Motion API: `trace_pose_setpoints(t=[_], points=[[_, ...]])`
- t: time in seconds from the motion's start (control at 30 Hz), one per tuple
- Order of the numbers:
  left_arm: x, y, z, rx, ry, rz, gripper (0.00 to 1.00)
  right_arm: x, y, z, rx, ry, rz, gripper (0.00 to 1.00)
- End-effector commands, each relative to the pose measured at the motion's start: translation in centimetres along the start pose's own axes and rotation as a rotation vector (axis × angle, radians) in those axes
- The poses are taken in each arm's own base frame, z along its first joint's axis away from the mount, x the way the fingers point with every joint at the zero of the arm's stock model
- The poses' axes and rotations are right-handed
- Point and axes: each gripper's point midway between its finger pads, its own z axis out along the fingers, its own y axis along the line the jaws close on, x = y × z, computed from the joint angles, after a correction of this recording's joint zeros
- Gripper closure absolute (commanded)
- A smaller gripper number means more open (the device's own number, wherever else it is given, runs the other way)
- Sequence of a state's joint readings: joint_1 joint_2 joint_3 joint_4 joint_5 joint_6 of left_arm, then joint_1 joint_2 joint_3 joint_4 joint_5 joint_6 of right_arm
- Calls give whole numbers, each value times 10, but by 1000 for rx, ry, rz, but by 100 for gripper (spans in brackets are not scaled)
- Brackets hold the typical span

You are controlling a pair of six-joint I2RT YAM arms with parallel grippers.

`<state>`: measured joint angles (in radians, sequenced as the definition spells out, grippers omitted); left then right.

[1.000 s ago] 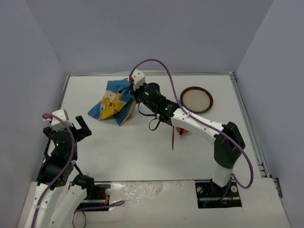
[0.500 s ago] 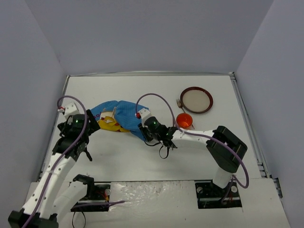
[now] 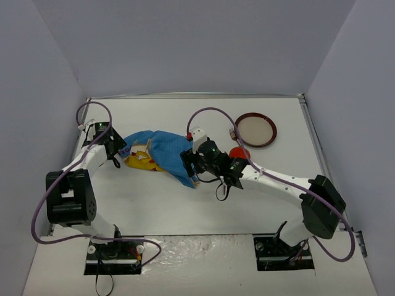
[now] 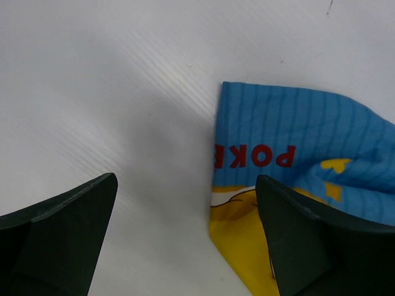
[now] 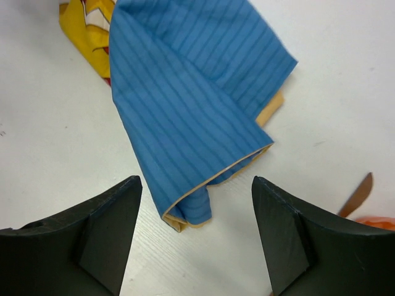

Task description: Set the dinner table for one person

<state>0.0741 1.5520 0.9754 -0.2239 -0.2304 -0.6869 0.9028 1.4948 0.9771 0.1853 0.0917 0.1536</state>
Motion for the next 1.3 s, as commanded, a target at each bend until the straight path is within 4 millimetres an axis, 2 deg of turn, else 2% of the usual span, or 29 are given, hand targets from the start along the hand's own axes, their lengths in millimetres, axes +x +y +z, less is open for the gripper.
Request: trace_pose_setpoints(t=[0.0, 0.1, 0.27, 0.37, 0.47, 0.53, 0.67, 0.87, 1.0, 1.13, 1.2, 1.27], points=[[-39, -46, 7, 143, -79, -17, 10, -41, -3, -28, -7, -101, 16, 31], [-39, -50, 30, 154, -39, -11, 14, -35, 4, -37, -56, -101, 17, 30], [-33, -43, 59, 131, 23, -1, 21, -16, 7, -41, -80, -67, 11, 30], [-31, -40, 68, 129, 35, 11, 29, 0, 9, -39, -91, -33, 10, 25], [-23, -42, 73, 134, 64, 24, 35, 17, 18, -34, -135, 11, 19, 25], [-19, -43, 74, 144, 79, 21, 43, 35, 23, -27, -152, 56, 27, 26], [-13, -45, 75, 158, 92, 17, 51, 56, 32, -18, -182, 101, 67, 32], [-1, -46, 77, 175, 128, 18, 54, 80, 35, -4, -184, 134, 108, 33], [6, -45, 81, 175, 143, 29, 69, 86, 36, 2, -174, 139, 127, 33], [8, -47, 79, 182, 154, 35, 94, 93, 35, 8, -161, 153, 135, 33], [6, -46, 76, 179, 154, 37, 100, 97, 37, 9, -167, 169, 140, 34], [1, -47, 71, 179, 146, 37, 100, 103, 38, 12, -167, 192, 148, 35]])
